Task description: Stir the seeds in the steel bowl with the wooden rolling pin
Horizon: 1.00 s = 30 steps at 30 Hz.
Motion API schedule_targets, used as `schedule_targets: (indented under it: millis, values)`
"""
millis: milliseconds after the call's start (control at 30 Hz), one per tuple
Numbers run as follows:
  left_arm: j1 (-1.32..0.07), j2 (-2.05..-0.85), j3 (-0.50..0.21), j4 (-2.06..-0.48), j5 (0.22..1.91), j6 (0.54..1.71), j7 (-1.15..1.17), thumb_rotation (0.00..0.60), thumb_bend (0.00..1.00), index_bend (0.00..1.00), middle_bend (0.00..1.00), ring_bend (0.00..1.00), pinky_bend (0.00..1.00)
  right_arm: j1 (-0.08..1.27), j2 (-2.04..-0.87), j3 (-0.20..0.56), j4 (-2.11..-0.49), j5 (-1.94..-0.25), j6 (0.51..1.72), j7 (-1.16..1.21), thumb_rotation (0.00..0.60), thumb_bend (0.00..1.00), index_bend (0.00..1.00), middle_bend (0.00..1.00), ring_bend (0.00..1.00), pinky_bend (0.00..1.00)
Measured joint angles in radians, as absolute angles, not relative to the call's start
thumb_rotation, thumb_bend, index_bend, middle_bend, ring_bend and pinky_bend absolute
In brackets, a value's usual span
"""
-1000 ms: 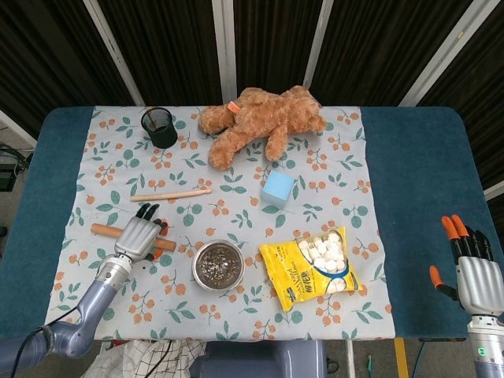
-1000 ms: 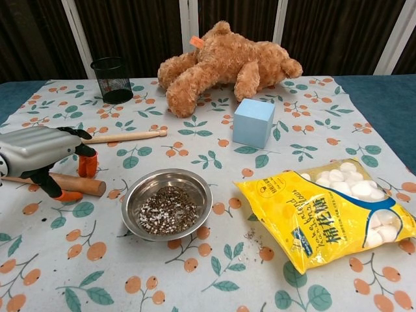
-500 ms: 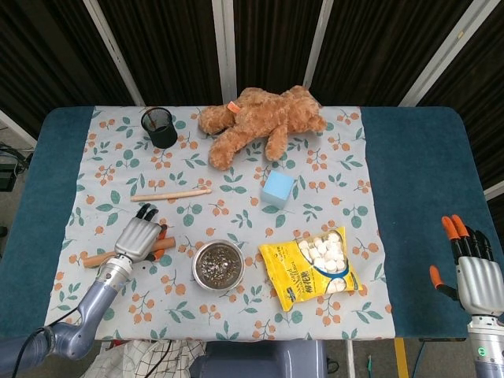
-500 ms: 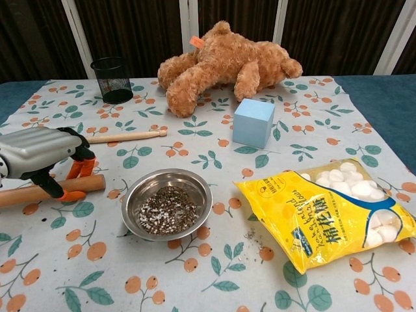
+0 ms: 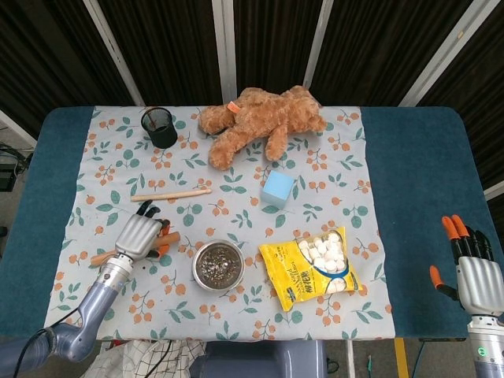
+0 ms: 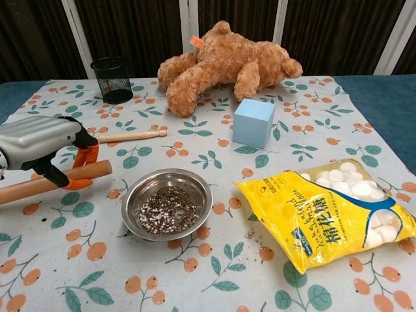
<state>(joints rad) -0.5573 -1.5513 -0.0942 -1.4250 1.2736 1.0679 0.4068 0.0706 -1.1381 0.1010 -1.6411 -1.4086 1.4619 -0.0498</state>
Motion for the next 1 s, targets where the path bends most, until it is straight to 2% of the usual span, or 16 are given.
schedule_targets:
  millis: [467, 700, 1000]
  values:
    - [-0.521, -1.529, -0.174, -1.547, 1.398, 1.266, 0.102, 0.600, 0.75, 0.64, 0.70, 0.21, 0.10, 0.071, -1.139, 0.102, -1.643, -1.407, 1.463, -0.057, 0.600, 0.42, 0.00, 0.00, 0.00, 0.00]
    - [-0.527, -1.536, -0.219, -1.634, 1.439, 1.312, -0.004, 0.600, 0.75, 0.64, 0.70, 0.21, 0.10, 0.071, -1.139, 0.103, -1.644, -1.407, 1.464, -0.057, 0.600, 0.42, 0.00, 0.00, 0.00, 0.00]
    - [-0.558, -1.610, -0.247, -1.644, 1.499, 1.356, -0.114, 0.600, 0.75, 0.64, 0.70, 0.21, 0.10, 0.073, -1.137, 0.104, -1.644, -1.406, 1.460, -0.052, 0.600, 0.42, 0.00, 0.00, 0.00, 0.00]
